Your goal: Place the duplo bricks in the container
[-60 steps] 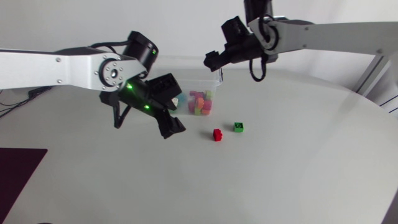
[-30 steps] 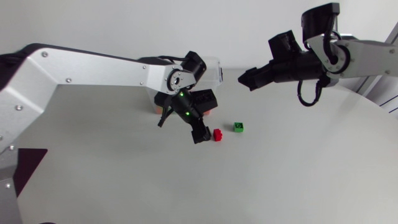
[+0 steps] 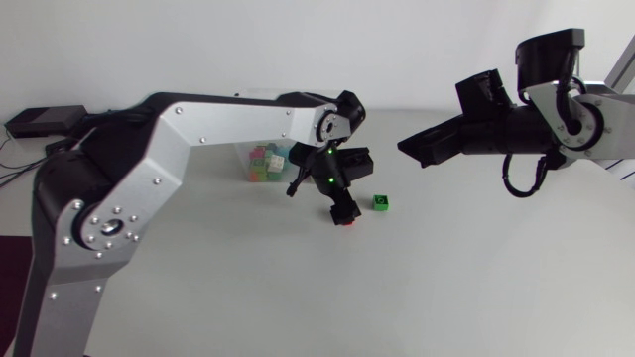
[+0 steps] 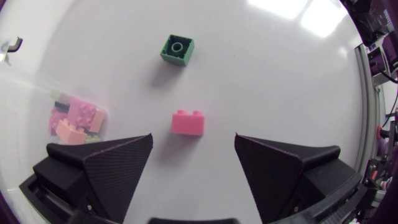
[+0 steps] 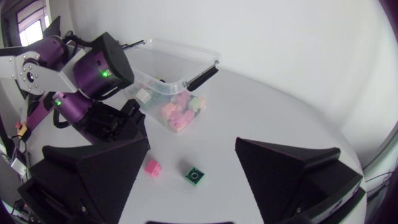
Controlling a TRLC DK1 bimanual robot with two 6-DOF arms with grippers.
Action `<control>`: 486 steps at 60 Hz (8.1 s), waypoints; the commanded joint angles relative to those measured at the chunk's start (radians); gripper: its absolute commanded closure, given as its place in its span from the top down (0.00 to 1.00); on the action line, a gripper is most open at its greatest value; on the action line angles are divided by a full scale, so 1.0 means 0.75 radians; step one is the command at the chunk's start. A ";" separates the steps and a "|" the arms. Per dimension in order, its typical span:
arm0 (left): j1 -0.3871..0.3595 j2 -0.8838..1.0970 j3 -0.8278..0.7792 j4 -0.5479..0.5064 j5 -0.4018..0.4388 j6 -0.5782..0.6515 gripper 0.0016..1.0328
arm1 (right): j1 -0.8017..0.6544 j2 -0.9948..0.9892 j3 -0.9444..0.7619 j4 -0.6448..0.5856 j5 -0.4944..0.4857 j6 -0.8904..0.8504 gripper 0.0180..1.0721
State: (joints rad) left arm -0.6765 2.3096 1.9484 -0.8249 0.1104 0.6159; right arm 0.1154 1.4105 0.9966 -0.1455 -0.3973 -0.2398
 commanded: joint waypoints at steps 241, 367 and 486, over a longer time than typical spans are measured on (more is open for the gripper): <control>0.560 -0.331 -0.227 0.826 -0.033 -0.682 0.36 | 0.257 1.050 0.770 -0.704 0.646 0.635 0.18; 0.763 -1.413 -1.170 0.730 -0.084 -0.502 0.96 | 0.546 1.052 1.488 -0.295 0.554 0.340 0.21; 1.066 -2.542 -1.904 0.822 -0.002 -0.584 0.96 | 0.069 -0.854 -0.435 0.413 0.918 -0.022 0.96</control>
State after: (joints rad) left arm 0.1127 0.4355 0.5632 -0.2058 0.1005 0.2020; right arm 0.1844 0.8211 0.7380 0.1547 0.2855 -0.2337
